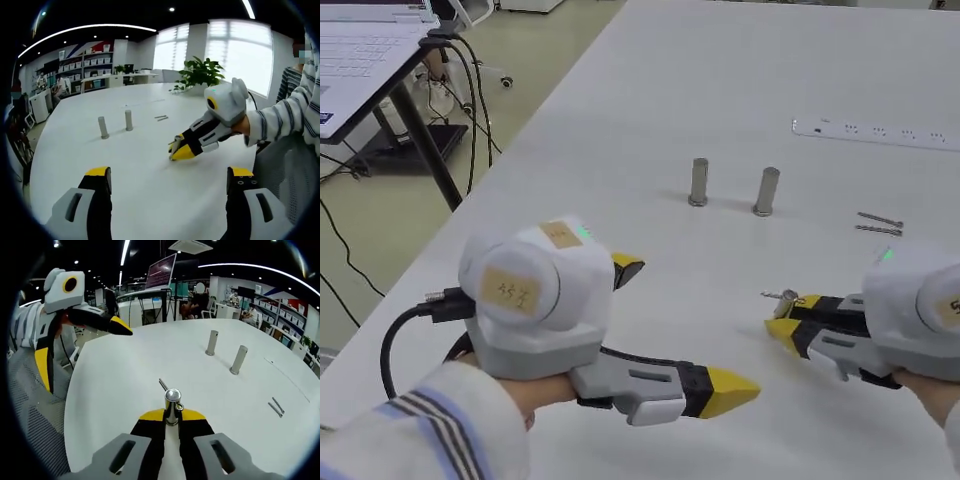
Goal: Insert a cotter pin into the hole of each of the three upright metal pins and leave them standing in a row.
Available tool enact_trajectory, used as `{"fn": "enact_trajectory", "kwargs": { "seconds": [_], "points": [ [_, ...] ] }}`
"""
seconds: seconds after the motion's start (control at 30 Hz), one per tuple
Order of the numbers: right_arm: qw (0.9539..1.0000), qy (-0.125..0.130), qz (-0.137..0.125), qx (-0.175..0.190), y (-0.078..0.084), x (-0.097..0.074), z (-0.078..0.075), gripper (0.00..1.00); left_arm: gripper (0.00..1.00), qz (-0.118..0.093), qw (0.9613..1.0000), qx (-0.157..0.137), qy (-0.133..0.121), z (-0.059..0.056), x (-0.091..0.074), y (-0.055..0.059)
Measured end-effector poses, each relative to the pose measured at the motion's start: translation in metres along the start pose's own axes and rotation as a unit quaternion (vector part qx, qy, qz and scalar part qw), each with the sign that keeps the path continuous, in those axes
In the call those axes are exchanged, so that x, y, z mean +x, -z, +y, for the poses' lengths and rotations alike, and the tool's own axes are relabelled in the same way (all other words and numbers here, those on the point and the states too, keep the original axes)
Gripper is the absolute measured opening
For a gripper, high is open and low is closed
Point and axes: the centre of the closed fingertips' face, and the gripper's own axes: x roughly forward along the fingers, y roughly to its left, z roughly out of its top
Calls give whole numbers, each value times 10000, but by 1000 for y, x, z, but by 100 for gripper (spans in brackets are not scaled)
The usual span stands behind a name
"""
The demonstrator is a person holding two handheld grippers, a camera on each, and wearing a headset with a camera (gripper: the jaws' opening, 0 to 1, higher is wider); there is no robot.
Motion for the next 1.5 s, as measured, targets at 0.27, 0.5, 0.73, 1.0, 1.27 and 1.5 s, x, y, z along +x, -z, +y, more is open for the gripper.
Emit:
{"fn": "enact_trajectory", "kwargs": {
  "seconds": [0.27,0.5,0.73,1.0,1.27,1.5],
  "points": [
    [9994,-27,8,-358,-27,25,-1,4,95,-12,9999,-77,-87,7,-4,2],
    [9995,-5,12,-316,-36,47,-4,4,95,-21,9997,-115,-203,13,-8,4],
    [9997,-23,55,-258,-35,60,-1,4,95,-20,9996,-171,-236,16,-9,6],
    [9999,21,38,-159,-30,63,1,4,94,15,9995,-216,-236,17,-9,9],
    [9999,-1,-63,-125,-30,63,2,4,94,44,9995,-220,-221,17,-8,9],
    [9998,100,-106,-156,-30,63,2,5,94,87,9996,-200,-204,15,-7,9]
  ]
}}
